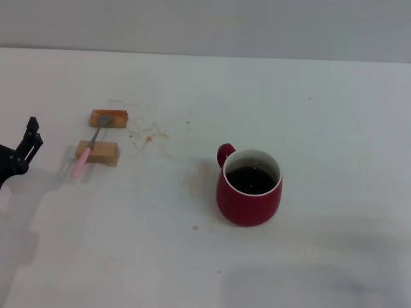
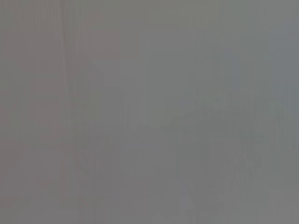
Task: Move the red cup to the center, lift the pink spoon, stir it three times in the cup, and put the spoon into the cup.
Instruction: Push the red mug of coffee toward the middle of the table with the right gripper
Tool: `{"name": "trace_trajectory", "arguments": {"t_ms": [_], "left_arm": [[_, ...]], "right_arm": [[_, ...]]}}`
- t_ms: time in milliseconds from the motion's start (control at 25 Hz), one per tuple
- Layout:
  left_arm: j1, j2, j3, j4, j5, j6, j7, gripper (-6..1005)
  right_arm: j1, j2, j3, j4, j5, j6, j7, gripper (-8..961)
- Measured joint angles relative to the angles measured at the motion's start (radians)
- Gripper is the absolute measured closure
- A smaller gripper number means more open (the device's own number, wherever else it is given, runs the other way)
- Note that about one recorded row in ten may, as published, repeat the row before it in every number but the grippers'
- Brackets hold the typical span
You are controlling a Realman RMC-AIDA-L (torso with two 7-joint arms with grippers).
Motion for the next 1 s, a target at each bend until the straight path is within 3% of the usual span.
{"name": "trace_trajectory", "arguments": {"t_ms": [200,560,1000], "left_arm": [[0.013,0.001,0.016,-0.001,0.005,0.009,-0.010,140],[0.042,0.002,0.132,-0.016,-0.001,0.006,-0.056,140],[0.088,0.003,0.139,-0.054,0.000,0.005,-0.055,140]], "right_arm": [[-0.001,0.001,-0.003,0.021,0.004,0.000,0.002,953],[0.021,0.001,-0.008,0.033,-0.001,0.006,-0.007,953],[0.050,0.000,-0.012,0.030,0.006,0.070,-0.003,954]]}}
